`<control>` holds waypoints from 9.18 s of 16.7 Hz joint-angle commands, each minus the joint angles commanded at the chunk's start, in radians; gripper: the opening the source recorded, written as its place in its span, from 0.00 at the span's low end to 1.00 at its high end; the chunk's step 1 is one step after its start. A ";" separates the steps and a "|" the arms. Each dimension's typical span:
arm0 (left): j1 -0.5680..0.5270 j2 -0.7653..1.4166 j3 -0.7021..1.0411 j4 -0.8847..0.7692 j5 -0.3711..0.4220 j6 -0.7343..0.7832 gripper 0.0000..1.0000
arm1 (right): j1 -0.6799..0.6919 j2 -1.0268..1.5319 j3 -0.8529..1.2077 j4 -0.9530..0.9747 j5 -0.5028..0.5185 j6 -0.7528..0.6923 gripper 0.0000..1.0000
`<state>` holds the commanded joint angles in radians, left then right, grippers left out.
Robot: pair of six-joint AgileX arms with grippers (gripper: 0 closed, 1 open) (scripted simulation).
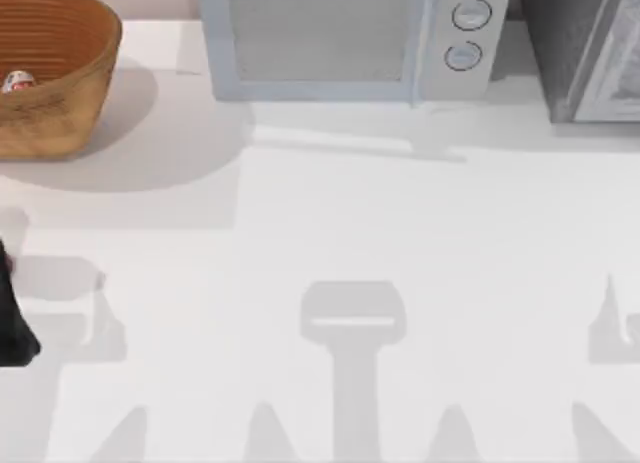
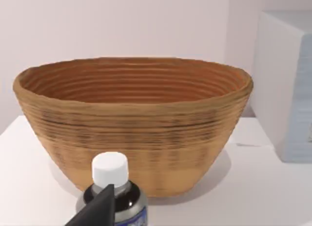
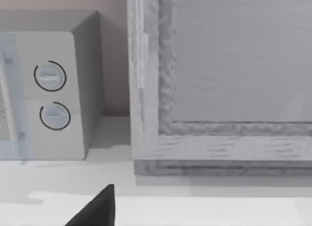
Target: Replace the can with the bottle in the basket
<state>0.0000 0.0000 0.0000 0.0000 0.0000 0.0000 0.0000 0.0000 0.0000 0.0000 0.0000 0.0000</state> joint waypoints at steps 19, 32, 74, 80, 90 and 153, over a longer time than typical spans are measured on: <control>0.092 0.883 0.895 -0.393 0.099 0.046 1.00 | 0.000 0.000 0.000 0.000 0.000 0.000 1.00; 0.175 2.011 1.907 -0.941 0.235 0.121 1.00 | 0.000 0.000 0.000 0.000 0.000 0.000 1.00; 0.170 2.604 2.307 -1.024 0.294 0.128 0.32 | 0.000 0.000 0.000 0.000 0.000 0.000 1.00; 0.170 2.604 2.307 -1.024 0.294 0.128 0.00 | 0.000 0.000 0.000 0.000 0.000 0.000 1.00; 0.164 2.534 2.277 -1.023 0.290 0.118 0.00 | 0.000 0.000 0.000 0.000 0.000 0.000 1.00; -0.272 1.805 0.907 0.891 0.863 0.028 0.00 | 0.000 0.000 0.000 0.000 0.000 0.000 1.00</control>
<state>-0.2717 1.8050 0.9069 0.8909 0.8633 0.0277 0.0000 0.0000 0.0000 0.0000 0.0000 0.0000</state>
